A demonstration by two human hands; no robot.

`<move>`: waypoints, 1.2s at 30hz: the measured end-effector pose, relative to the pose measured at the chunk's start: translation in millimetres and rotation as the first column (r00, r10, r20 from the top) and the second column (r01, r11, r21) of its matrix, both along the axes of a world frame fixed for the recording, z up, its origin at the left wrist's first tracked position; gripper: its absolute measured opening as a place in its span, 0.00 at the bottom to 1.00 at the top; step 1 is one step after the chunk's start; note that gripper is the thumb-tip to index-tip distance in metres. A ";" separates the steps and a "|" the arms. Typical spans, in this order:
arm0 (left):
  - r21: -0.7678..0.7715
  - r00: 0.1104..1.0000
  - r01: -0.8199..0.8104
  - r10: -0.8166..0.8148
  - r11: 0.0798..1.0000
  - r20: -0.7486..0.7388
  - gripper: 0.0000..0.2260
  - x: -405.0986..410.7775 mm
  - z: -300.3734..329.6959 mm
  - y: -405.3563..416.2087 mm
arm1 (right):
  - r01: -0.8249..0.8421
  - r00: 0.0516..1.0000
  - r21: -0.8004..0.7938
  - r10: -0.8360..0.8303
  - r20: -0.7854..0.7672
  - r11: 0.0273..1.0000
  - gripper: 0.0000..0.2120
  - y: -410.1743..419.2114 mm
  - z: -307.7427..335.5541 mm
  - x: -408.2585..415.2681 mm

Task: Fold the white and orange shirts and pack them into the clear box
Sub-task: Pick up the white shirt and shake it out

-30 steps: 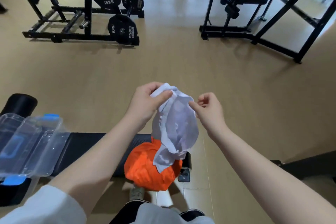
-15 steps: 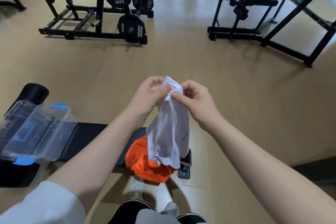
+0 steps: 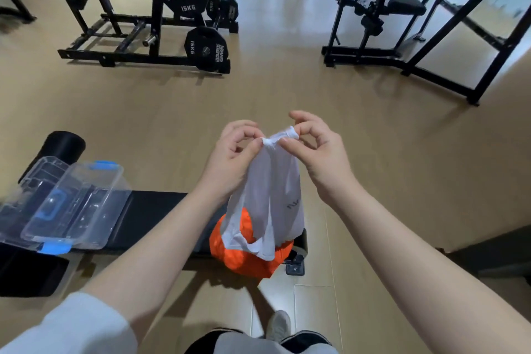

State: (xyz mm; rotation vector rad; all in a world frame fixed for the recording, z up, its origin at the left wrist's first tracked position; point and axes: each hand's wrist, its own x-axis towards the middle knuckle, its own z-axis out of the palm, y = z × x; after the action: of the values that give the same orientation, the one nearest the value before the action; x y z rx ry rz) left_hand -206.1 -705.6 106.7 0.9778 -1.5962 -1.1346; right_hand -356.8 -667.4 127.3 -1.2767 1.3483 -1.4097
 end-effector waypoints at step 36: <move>0.446 0.976 0.199 -0.133 0.872 -0.175 0.06 -59.1 37.4 152.4 | 0.174 0.984 -0.058 -0.176 -0.034 0.983 0.12 187.4 14.8 -49.1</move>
State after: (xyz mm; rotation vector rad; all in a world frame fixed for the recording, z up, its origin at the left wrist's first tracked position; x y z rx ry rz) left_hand -265.2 -553.1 144.1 1.0454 -1.3396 -1.7206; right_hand -405.8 -480.0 142.1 -1.2508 1.4877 -1.5585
